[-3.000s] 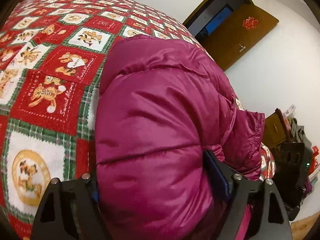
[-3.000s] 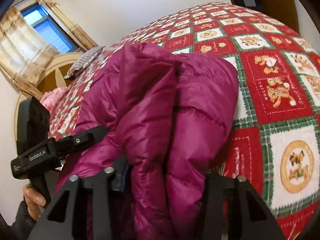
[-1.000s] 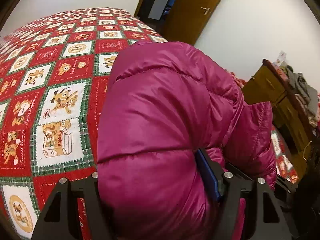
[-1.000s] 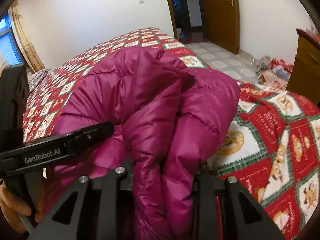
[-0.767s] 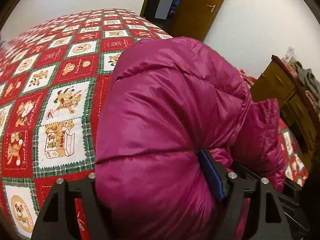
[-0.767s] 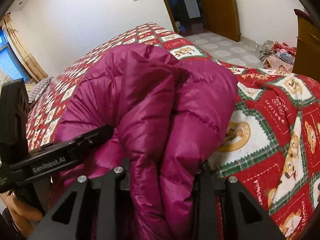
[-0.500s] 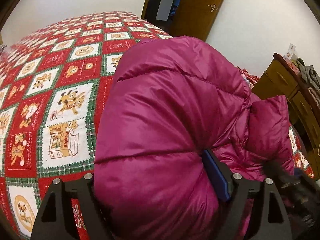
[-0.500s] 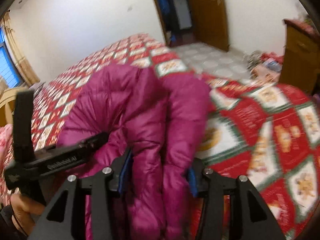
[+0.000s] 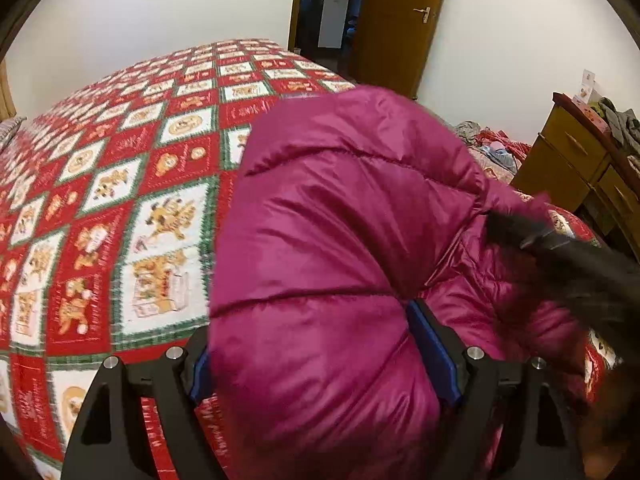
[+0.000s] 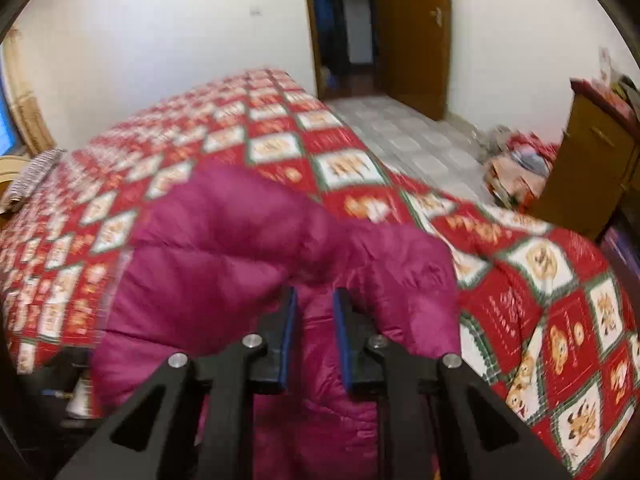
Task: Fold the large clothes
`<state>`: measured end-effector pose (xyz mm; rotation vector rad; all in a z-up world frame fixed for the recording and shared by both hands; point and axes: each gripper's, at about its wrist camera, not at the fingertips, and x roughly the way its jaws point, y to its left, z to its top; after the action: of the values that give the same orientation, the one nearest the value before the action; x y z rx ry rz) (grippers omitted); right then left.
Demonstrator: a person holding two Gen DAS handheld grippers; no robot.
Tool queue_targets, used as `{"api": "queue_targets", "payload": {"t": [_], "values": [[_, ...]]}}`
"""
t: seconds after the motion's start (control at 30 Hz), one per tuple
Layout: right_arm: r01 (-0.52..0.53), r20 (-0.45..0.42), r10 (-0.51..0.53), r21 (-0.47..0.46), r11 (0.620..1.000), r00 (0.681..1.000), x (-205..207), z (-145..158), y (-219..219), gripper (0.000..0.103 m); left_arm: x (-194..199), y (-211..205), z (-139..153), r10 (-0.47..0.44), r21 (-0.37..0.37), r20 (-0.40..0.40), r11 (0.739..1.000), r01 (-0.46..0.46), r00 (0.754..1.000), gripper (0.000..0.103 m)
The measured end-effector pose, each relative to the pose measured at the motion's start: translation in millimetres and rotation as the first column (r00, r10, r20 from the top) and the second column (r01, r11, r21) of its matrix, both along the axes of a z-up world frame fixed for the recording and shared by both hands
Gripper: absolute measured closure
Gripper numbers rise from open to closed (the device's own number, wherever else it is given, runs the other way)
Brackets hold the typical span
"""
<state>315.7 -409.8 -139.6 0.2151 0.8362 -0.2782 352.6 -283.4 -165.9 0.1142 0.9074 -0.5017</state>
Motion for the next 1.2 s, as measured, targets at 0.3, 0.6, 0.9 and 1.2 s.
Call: {"api": "queue_targets", "payload": {"t": [0.3,0.6,0.9,1.2], "values": [[0.029,-0.014,-0.028,0.045,0.999,0.999,-19,-27,-19,0.086,7,13,39,0.106,0.007,0.153,0.994,-0.108,0.983,0.018],[0.057,0.008,-0.059,0.157,0.986,0.998,-22,-34,-35,0.086,34,-41,0,0.051,0.113,0.115,0.991,-0.064,0.992,0.011],[0.068,-0.015,-0.066,0.155,0.986,0.998,-16,-38,-33,0.086,39,-55,-22,0.032,0.147,0.114,0.988,-0.049,0.993,0.004],[0.078,-0.031,-0.074,0.125,0.989,0.997,-14,-39,-31,0.086,39,-53,-23,0.021,0.149,0.081,0.988,-0.033,0.996,0.003]]}}
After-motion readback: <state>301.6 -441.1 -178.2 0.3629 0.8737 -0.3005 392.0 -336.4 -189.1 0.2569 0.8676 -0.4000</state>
